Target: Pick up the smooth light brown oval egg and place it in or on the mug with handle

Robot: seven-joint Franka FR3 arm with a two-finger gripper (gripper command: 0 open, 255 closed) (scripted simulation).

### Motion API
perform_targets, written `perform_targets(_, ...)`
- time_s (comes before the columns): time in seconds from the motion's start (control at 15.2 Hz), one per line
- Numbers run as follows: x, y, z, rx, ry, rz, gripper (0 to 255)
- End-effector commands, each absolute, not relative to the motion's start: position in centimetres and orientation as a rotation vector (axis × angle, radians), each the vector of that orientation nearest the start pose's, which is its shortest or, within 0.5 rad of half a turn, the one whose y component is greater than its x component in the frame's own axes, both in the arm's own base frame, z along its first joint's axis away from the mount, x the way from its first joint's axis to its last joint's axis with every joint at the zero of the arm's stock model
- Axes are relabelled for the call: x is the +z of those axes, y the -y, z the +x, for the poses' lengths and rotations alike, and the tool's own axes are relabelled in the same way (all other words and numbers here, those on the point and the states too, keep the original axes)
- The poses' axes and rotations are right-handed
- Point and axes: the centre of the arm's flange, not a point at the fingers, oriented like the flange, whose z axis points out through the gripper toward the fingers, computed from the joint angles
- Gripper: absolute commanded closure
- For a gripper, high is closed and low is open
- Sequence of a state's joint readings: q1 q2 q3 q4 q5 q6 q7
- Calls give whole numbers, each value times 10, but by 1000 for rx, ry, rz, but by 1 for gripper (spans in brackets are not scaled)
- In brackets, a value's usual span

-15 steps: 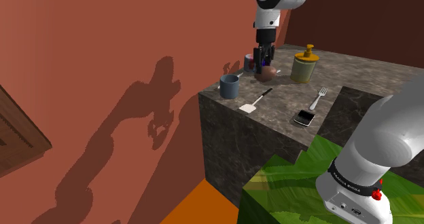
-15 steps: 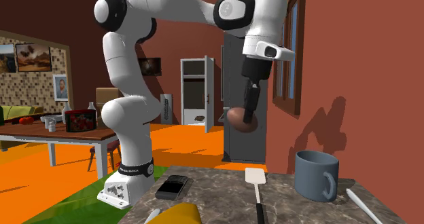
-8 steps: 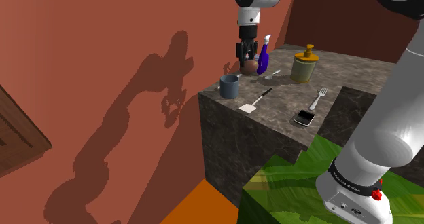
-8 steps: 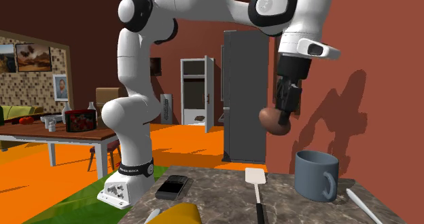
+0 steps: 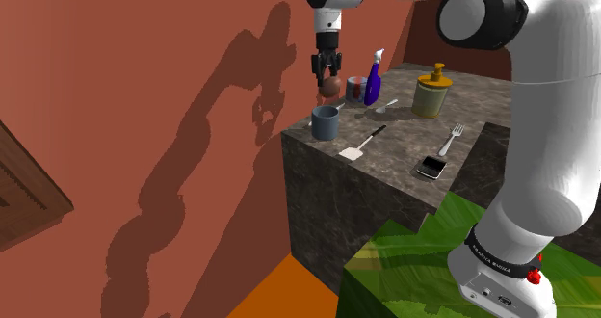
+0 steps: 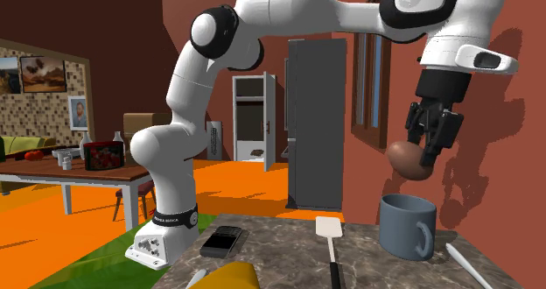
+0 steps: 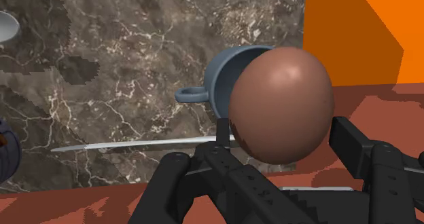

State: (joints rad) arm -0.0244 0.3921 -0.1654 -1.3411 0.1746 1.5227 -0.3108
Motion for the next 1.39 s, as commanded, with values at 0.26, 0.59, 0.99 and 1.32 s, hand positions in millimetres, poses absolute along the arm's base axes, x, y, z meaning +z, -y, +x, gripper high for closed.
perform_targets(0.26, 468, 87, 660, 255, 176, -2968, 255)
perform_targets(0.59, 442, 87, 660, 255, 176, -2968, 255)
perform_targets(0.99, 424, 87, 660, 255, 176, -2968, 255)
perform_targets(1.32, 424, 87, 660, 255, 176, -2968, 255)
